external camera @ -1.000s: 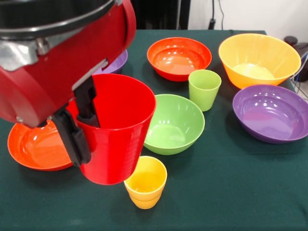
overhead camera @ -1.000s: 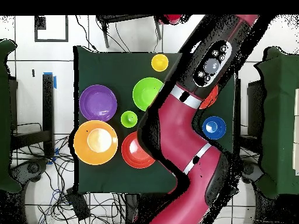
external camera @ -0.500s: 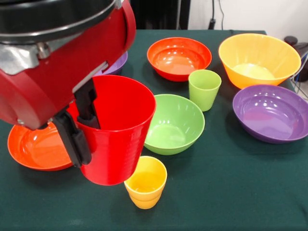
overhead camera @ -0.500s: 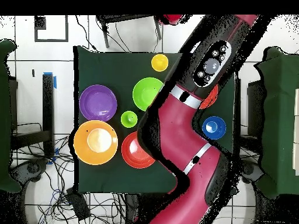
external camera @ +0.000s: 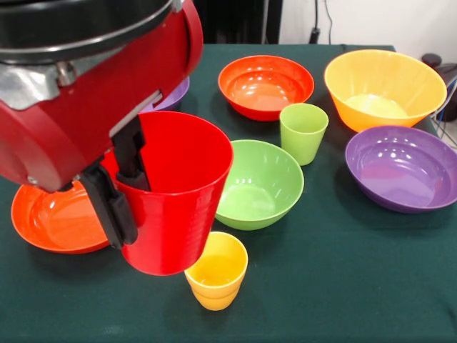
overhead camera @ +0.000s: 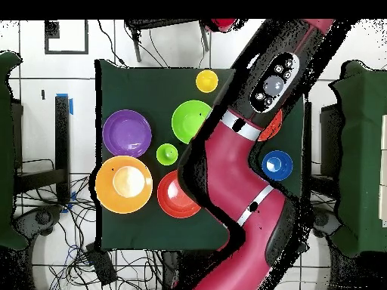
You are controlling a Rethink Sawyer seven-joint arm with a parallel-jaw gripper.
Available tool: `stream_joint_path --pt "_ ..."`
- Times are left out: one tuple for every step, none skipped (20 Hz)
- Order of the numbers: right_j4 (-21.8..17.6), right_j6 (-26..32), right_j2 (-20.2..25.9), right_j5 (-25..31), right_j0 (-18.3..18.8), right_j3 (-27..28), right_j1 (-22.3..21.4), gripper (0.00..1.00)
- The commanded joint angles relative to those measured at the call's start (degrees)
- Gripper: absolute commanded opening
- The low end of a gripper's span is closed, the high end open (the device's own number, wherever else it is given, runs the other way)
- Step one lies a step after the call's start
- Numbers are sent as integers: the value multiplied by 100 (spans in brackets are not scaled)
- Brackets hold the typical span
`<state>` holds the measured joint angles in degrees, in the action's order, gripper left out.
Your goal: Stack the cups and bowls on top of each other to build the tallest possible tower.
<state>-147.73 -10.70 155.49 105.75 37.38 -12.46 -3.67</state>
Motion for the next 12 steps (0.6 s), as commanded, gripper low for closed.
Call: stream_joint_path --pt "-176 -111 -571 159 -41 857 60 0" --pt "-202 -116 -550 172 -55 865 63 0" --pt "-210 -112 -546 185 -60 866 64 0" --pt "-257 -114 -525 195 -77 870 65 0" --pt "-280 -125 -524 200 -83 868 64 0" --pt "-301 -144 -513 192 -97 871 66 0" --pt "-296 -166 -505 177 -105 875 71 0" --pt "-291 -199 -492 156 -123 880 82 0" --pt "-274 -229 -480 139 -134 887 91 0" --pt "-260 -266 -478 130 -143 890 96 0" --pt "-259 -304 -476 135 -152 891 101 0" --pt "-249 -336 -486 154 -148 888 102 0"
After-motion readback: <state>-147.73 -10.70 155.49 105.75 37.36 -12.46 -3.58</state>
